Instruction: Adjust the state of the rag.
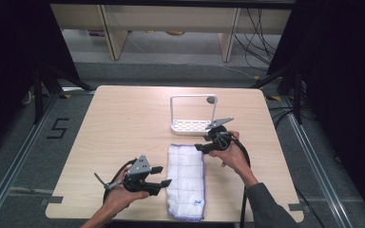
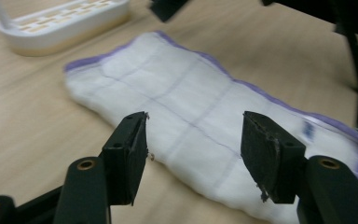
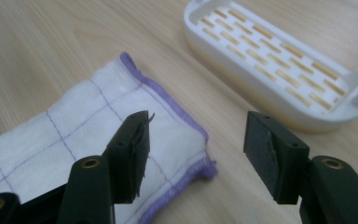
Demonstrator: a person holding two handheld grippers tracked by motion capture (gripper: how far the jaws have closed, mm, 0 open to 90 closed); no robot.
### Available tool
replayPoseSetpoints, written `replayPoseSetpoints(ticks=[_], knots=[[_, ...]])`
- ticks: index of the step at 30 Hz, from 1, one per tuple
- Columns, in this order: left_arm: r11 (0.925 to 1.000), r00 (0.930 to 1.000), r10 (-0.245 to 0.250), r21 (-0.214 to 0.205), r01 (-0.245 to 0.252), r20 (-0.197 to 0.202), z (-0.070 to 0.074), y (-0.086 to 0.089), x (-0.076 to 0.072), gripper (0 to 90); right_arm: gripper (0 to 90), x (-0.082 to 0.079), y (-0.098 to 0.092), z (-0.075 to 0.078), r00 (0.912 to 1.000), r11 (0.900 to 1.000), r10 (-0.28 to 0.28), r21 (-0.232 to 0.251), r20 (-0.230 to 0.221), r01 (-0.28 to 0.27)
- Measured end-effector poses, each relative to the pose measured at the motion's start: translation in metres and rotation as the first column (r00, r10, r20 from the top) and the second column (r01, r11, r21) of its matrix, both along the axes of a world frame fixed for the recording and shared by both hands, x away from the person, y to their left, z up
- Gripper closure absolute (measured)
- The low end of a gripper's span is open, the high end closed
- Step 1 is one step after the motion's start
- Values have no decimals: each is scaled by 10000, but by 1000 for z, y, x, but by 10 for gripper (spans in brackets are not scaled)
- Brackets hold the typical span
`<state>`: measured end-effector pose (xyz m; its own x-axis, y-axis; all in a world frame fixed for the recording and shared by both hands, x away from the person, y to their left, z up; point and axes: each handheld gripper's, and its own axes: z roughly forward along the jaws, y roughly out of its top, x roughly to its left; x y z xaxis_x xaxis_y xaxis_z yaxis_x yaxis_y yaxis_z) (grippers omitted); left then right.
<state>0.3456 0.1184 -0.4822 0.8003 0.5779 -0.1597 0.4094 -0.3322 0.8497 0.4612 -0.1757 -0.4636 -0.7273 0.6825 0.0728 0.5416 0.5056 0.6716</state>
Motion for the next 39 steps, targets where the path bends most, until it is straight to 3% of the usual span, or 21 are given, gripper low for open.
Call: replayPoseSetpoints(ticks=[2,6,7,8,10,12,14,16,18,19,22,28,30,31,34,35,36,39], knots=[[9995,9995,278,169,-276,-123,-2,1,15,404,409,-2,-1,-3,9998,9998,-185,120,16,185],[9958,9967,739,560,-720,-323,-9,-1,47,398,410,-4,-1,-4,9983,9996,-275,-50,-514,273],[9947,9959,857,596,-839,-275,-10,-2,52,398,410,-4,0,-8,9991,9997,-241,-59,-349,239],[9926,9950,954,784,-930,-282,-11,-2,59,397,411,-5,0,-7,9973,9995,-297,-166,-675,287],[9903,9944,1022,977,-991,-266,-12,-5,73,396,412,-3,1,-11,9976,9984,-401,-428,-562,377],[9884,9939,1082,1098,-1050,-233,-12,-9,83,396,413,-3,3,-13,9965,9988,-367,-338,-756,342],[9889,9938,1057,1083,-1015,-337,-14,-15,95,395,417,-1,4,-18,9978,9988,-369,-340,-552,350],[9892,9946,922,1187,-860,-485,-16,-20,102,393,420,-1,7,-19,9972,9985,-396,-397,-636,372],[9870,9945,933,1354,-861,-479,-19,-24,108,393,423,-1,8,-18,9961,9980,-334,-554,-816,290],[9872,9945,905,1361,-827,-520,-21,-26,110,393,425,0,10,-21,9964,9973,-549,-528,-643,515],[9852,9953,797,1561,-703,-546,-25,-32,113,402,430,2,10,-22,9976,9965,-439,-733,-536,399],[9817,9962,673,1818,-561,-561,-30,-37,120,430,438,2,16,-28,9957,9946,-422,-982,-823,340],[9797,9961,638,1940,-509,-607,-32,-39,120,447,439,3,15,-28,9978,9942,-265,-1060,-610,199],[9788,9968,551,2003,-427,-571,-32,-40,120,465,440,1,17,-29,9945,9903,-773,-1207,-706,684],[9777,9986,302,2091,-204,-439,-31,-41,119,536,447,1,17,-29,9961,9922,-345,-1220,-811,244],[9777,9989,239,2096,-148,-412,-31,-41,118,565,454,1,18,-30,9949,9889,-634,-1395,-791,519],[9764,9991,181,2157,-95,-383,-30,-41,118,590,462,2,18,-31,9968,9911,-336,-1310,-719,240],[9768,9992,110,2140,-27,-377,-30,-42,117,649,483,2,17,-33,9965,9940,-187,-1091,-818,97]])
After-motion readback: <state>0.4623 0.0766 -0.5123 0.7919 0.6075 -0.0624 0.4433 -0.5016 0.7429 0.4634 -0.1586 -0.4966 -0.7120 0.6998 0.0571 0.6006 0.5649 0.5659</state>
